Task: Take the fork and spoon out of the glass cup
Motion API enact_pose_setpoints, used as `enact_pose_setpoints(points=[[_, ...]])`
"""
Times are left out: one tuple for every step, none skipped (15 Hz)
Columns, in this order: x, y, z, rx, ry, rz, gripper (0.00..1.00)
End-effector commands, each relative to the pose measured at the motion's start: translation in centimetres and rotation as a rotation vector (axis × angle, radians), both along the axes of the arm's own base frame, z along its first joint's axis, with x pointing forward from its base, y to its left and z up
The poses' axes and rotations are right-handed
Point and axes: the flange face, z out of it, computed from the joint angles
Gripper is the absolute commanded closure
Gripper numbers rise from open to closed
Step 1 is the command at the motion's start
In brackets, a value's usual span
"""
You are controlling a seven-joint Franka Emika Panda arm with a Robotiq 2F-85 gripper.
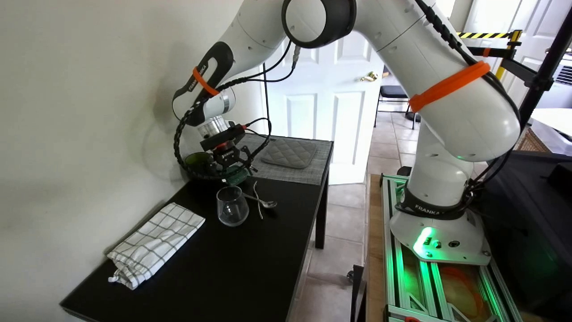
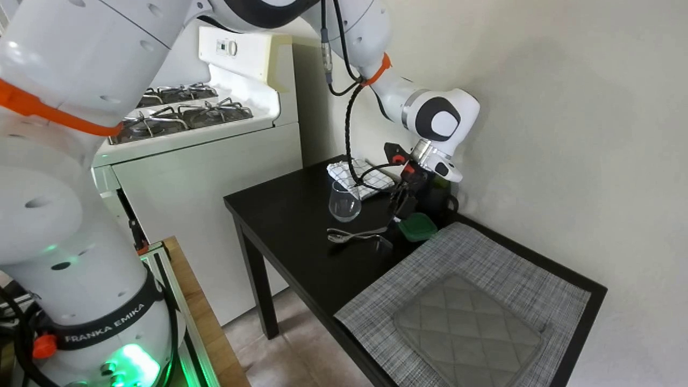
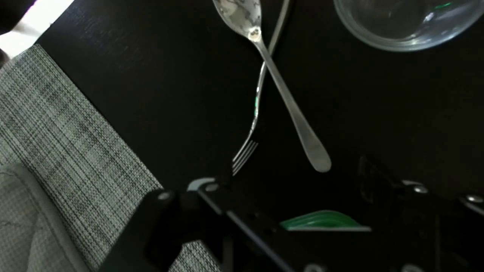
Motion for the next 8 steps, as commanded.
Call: enact_pose_setpoints(points=[[-0.6, 1.3, 3.8, -0.008, -0.093, 0.07, 0.0], [-0.7, 1.7, 5.0, -0.01, -0.118, 0.088, 0.0], [-0.8, 2.1, 6.4, -0.009, -0.147, 0.108, 0.0], [-0.8, 2.4, 7.7, -0.008, -0.177, 0.126, 0.0], [-1.1, 2.7, 9.1, -0.005, -0.196, 0.142, 0.0], [-1.3, 3.0, 10.4, -0.001, -0.215, 0.158, 0.0], [-1.7, 3.3, 11.9, -0.001, -0.231, 0.181, 0.0], [-2.0, 3.6, 13.1, -0.004, -0.246, 0.198, 0.0]])
